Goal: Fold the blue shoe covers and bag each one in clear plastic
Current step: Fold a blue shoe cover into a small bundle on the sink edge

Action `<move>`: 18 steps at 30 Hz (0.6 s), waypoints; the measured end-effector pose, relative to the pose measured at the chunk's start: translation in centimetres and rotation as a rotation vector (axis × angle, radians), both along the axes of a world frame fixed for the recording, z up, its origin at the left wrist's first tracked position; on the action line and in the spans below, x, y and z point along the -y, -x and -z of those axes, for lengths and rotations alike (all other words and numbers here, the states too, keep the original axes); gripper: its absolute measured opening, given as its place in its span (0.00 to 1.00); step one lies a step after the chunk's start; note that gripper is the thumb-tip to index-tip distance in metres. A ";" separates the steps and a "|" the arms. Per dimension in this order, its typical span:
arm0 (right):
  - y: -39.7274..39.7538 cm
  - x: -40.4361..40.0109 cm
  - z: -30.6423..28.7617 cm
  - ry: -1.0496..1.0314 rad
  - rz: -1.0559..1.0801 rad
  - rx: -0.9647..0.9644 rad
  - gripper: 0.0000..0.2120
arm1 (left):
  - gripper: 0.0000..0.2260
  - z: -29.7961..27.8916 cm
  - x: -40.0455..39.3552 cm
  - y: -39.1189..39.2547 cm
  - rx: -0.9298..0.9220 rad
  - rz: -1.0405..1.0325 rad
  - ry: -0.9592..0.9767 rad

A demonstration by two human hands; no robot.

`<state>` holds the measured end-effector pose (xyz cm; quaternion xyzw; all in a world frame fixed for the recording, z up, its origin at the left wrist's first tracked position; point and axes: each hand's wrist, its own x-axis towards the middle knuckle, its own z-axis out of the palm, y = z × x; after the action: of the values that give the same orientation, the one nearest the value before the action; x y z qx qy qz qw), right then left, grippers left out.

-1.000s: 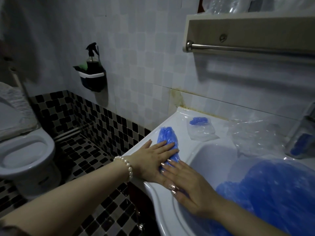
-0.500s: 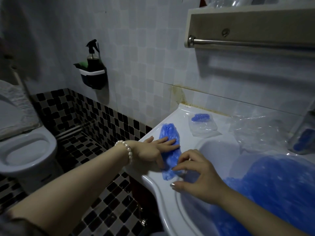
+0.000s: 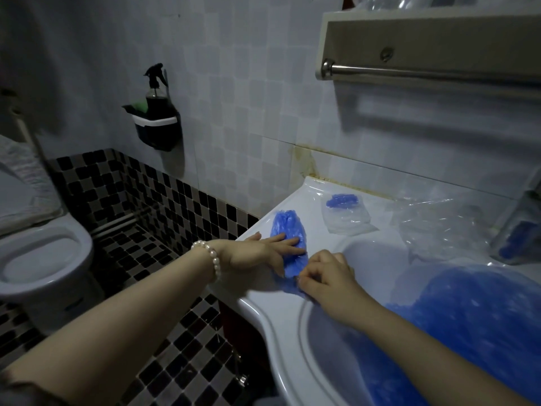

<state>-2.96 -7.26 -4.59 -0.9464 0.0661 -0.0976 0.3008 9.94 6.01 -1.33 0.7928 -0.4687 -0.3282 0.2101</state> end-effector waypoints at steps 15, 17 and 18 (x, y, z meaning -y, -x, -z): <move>0.3 1.9 1.3 -0.220 -0.166 0.258 0.08 | 0.32 1.1 -0.1 -0.4 0.264 0.077 -0.063; 0.0 1.2 1.4 -0.116 -0.090 0.307 0.06 | 0.32 1.1 0.0 -0.3 0.268 0.079 -0.067; -0.2 0.8 1.5 -0.072 -0.054 0.321 0.05 | 0.32 1.0 0.0 -0.2 0.260 0.076 -0.062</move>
<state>-2.80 -8.06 -6.07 -0.9088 -0.0047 -0.2369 0.3435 10.18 5.97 -2.34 0.8165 -0.5112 -0.2447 0.1104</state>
